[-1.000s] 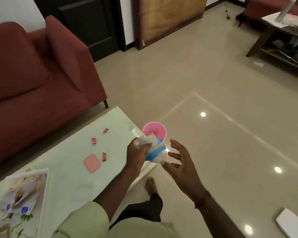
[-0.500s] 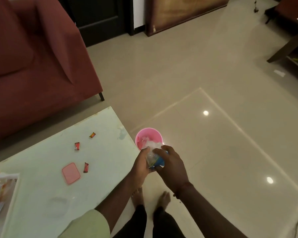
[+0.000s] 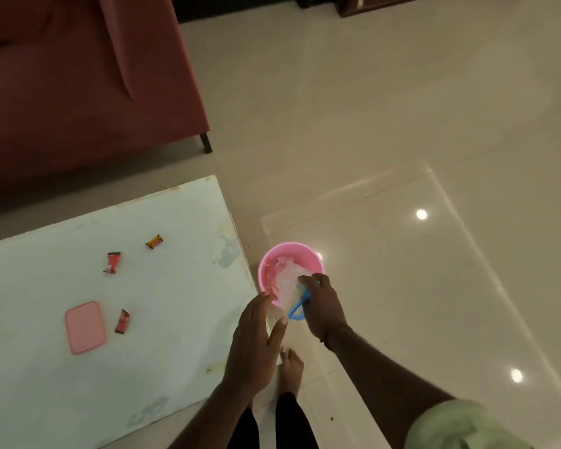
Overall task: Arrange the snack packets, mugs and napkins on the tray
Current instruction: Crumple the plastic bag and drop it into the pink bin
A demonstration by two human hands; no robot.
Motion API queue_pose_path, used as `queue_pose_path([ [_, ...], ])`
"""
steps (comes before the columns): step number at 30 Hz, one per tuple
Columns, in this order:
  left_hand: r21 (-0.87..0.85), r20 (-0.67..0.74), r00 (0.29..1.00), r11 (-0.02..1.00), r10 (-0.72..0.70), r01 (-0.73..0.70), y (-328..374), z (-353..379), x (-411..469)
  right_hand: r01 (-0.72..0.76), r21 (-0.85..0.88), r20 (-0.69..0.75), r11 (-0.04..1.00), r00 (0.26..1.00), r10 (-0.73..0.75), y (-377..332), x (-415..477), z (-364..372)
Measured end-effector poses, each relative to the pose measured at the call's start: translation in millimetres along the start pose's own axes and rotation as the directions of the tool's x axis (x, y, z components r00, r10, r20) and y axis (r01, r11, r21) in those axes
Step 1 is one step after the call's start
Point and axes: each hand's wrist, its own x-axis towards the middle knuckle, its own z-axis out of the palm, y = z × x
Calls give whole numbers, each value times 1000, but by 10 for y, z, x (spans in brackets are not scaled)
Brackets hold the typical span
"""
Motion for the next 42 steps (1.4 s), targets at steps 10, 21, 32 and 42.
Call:
queue_pose_path([
  [10,280,103,982,942,161,-183,-500,679,646,-24,-172,151,985,987,51,766,925,843],
  [21,419,231,971,893,67,-161,-112,323,449,68,-199,104,978,993,-48,655,145,113],
  [32,362,137,974,906,179,-218,-209,402,452,208,-389,290,897,952,-95,617,822,484],
  [42,358,69,958,889,279,-285,-996,1028,642,193,-495,470,847,880,74,1278,1981,1838],
])
